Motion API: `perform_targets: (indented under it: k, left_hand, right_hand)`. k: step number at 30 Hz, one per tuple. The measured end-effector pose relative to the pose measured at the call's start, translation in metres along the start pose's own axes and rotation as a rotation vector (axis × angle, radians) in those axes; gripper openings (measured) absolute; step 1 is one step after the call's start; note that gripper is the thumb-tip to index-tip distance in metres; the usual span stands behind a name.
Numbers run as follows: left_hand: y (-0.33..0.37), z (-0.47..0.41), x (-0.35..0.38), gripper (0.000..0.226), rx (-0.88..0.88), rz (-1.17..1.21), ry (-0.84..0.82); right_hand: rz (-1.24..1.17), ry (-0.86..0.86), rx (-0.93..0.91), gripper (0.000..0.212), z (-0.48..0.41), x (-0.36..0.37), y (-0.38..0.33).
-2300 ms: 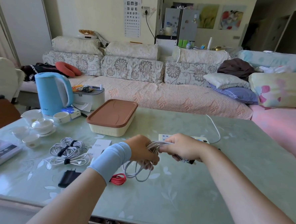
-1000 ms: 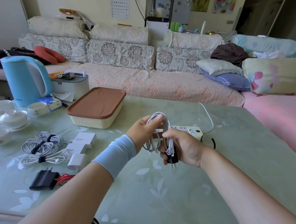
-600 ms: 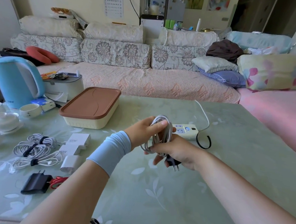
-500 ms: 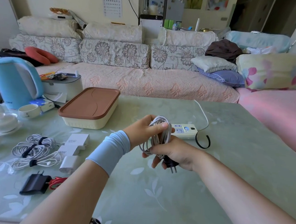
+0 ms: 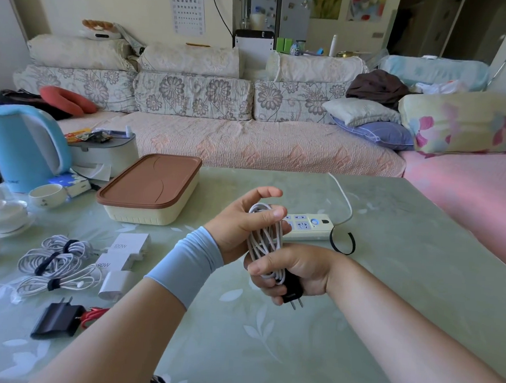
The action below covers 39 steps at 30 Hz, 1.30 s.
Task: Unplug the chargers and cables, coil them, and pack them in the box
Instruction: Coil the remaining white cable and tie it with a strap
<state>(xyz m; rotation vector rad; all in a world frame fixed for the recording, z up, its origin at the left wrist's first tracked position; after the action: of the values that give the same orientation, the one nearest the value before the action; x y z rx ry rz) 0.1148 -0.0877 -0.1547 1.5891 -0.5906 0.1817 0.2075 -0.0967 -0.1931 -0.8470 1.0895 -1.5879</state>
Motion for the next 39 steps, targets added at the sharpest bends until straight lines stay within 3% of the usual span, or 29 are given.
perform_targets:
  k: [4, 9, 11, 14, 17, 22, 27, 29, 31, 33, 36, 39]
  left_hand:
    - [0.004, -0.003, 0.007, 0.016, 0.100, -0.016, 0.054]
    - [0.007, -0.007, 0.005, 0.022, 0.142, -0.058, 0.065]
    - [0.007, -0.007, 0.001, 0.040, 0.128, -0.179, 0.092]
    - [-0.009, -0.006, -0.010, 0.079, -0.056, -0.432, 0.059]
    - [-0.038, -0.002, -0.005, 0.057, -0.282, -0.608, -0.165]
    - [-0.050, -0.012, 0.005, 0.045, -0.295, -0.332, -0.001]
    - [-0.049, -0.021, 0.003, 0.044, -0.262, -0.338, 0.049]
    - [-0.041, -0.023, -0.002, 0.041, -0.222, -0.246, 0.135]
    - [-0.033, -0.022, -0.011, 0.029, -0.192, -0.126, 0.230]
    - [-0.030, -0.019, -0.025, 0.020, -0.197, -0.110, 0.294]
    - [-0.029, -0.015, -0.034, 0.020, -0.230, -0.171, 0.316]
    - [-0.028, -0.014, -0.029, 0.017, -0.236, -0.186, 0.319]
  right_hand:
    - [-0.022, 0.055, -0.022, 0.004, -0.002, 0.000, 0.000]
    - [0.003, 0.129, -0.008, 0.015, 0.000, 0.000, -0.002]
    - [0.042, 0.200, 0.002, 0.025, 0.001, -0.003, 0.000]
    - [0.069, 0.327, 0.017, 0.021, 0.003, -0.011, 0.009]
    - [0.069, 0.440, 0.004, 0.009, 0.009, -0.023, 0.016]
    - [0.089, 0.450, 0.007, 0.011, 0.017, -0.032, 0.020]
    - [-0.148, 0.337, -0.001, 0.012, 0.024, -0.039, 0.029]
    - [-0.227, 0.312, -0.005, 0.035, 0.032, -0.054, 0.034]
    - [-0.256, 0.419, 0.017, 0.060, 0.042, -0.078, 0.043]
    - [-0.112, 0.647, 0.036, 0.050, 0.051, -0.103, 0.047]
    - [0.438, 1.090, 0.137, 0.032, 0.069, -0.138, 0.049]
    - [0.767, 1.177, 0.287, 0.037, 0.073, -0.150, 0.055]
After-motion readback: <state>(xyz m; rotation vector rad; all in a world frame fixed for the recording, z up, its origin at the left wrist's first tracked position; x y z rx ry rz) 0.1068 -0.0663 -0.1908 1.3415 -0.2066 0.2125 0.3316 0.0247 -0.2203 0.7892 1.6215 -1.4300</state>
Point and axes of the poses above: each hand's wrist, its own z-axis away from the middle knuckle, its own x-axis out of the palm, y = z × x, the point moved 5 cm from there along -z, towards the middle knuckle, and after that the axes turned 5 degrees about z, right-handed, at the moved point
